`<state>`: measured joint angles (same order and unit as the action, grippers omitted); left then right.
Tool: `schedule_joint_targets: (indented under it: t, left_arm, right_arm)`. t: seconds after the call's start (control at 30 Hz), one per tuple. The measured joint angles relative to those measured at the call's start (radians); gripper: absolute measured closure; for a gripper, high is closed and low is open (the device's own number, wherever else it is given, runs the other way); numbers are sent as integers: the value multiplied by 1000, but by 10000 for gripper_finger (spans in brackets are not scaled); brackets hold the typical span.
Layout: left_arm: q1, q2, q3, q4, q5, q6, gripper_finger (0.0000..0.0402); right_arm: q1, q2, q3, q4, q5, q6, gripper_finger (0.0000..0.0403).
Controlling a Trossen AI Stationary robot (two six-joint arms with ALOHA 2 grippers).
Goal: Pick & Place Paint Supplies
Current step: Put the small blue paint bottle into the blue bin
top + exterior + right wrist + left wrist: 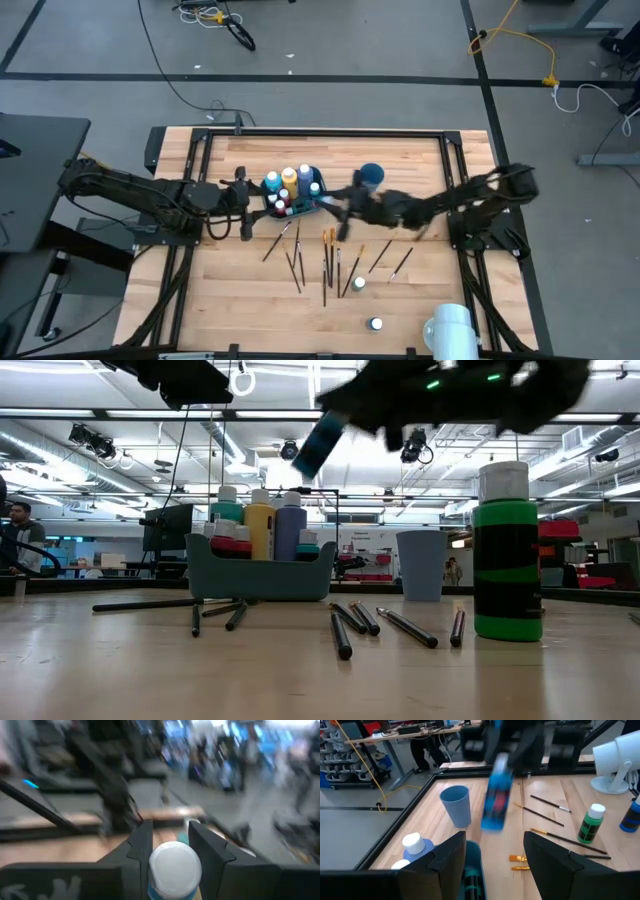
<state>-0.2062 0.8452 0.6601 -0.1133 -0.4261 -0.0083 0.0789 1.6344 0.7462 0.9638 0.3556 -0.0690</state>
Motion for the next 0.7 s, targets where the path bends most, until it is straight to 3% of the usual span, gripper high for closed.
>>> schedule_joint_targets:
  t: [0.23,0.7]
  left_arm:
    - [0,0,0,-2,0,19,191]
    - [0,0,0,-11,1,47,191]
  right_arm:
    - [-75,199,233,-296,62,117,295]
    - [-141,369,287,-313,47,157,291]
